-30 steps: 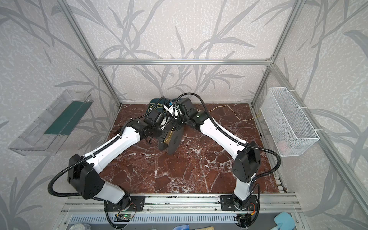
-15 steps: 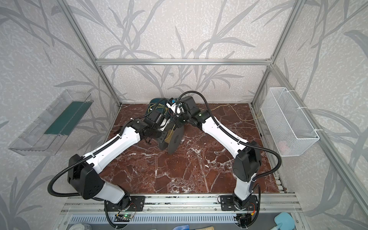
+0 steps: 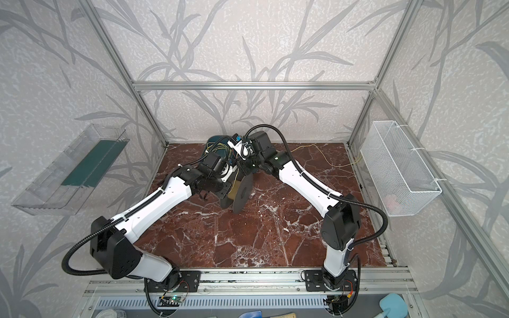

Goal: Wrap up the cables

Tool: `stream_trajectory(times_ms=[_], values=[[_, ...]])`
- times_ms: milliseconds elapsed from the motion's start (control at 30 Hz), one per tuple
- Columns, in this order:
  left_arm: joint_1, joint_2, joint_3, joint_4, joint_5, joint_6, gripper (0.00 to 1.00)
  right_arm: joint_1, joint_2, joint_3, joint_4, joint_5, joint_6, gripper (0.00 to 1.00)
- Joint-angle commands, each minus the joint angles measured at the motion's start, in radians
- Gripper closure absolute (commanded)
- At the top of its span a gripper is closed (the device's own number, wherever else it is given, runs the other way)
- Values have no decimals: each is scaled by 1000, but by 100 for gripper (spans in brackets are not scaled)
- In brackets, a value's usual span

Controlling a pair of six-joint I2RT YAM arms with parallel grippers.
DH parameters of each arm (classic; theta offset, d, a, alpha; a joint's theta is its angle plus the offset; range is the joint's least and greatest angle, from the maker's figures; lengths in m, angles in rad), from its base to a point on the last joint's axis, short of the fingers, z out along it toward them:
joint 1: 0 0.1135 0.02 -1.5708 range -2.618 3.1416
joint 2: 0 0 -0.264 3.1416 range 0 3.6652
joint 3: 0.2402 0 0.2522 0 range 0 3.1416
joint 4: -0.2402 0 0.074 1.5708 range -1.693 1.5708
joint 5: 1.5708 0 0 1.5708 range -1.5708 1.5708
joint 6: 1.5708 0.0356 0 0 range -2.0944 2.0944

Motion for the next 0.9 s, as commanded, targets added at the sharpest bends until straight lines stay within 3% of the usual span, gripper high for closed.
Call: stream_trajectory(times_ms=[0, 200, 600, 867], values=[[-6, -33, -20, 7, 37, 33, 69, -10, 21, 53, 48, -42, 6, 100], [-6, -31, -27, 10, 49, 37, 69, -23, 29, 45, 68, -89, 18, 100], [-7, -125, -82, 48, 77, 76, 68, -36, 29, 18, 58, -74, -12, 100], [-7, -130, -93, 82, 121, 86, 61, -35, 44, 26, 68, -102, -12, 100]])
